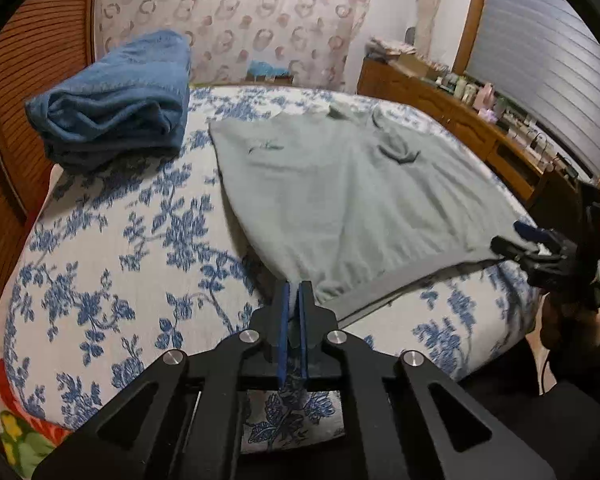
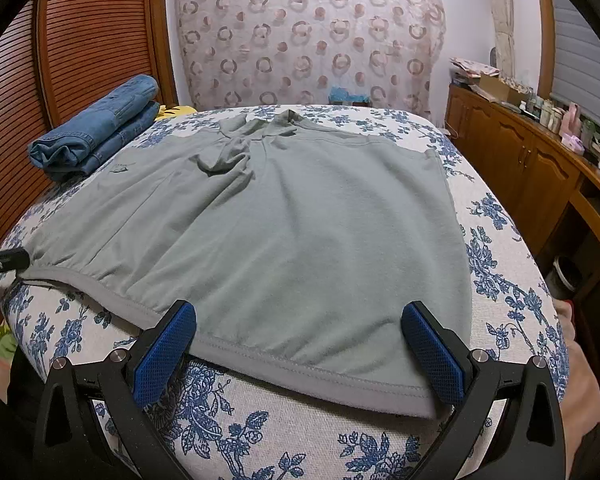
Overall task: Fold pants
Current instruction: 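Lift the held leg with the left tool and fold it over the other leg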
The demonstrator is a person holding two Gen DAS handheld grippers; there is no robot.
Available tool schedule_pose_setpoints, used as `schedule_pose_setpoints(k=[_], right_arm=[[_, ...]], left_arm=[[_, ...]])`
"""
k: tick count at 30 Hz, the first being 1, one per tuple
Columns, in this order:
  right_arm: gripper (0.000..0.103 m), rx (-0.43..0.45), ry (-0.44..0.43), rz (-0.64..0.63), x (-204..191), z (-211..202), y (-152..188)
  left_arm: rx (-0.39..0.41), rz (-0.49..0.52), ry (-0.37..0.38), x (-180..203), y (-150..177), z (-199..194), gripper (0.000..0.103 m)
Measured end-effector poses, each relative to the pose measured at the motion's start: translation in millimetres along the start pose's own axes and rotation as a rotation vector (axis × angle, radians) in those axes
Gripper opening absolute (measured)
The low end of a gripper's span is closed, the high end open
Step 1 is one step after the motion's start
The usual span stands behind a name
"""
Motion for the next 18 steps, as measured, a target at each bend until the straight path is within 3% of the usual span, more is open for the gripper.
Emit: schedule_pose_setpoints(k=[18], right_arm=[[0.101, 0.046, -0.01, 0.002, 3, -16, -6]], left_arm=[[0.168, 0.119, 0.127, 60, -89, -30, 0.002]])
Point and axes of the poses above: each gripper's, at about its wrist camera, not at the fingertips, and z roughly the way its jaws point, x to its right, y to its underside, the point moved 7 cm from there along z, roughly the way its jaws point, and after that the axes turned 14 degrees about -y, right-handed, at the moved point
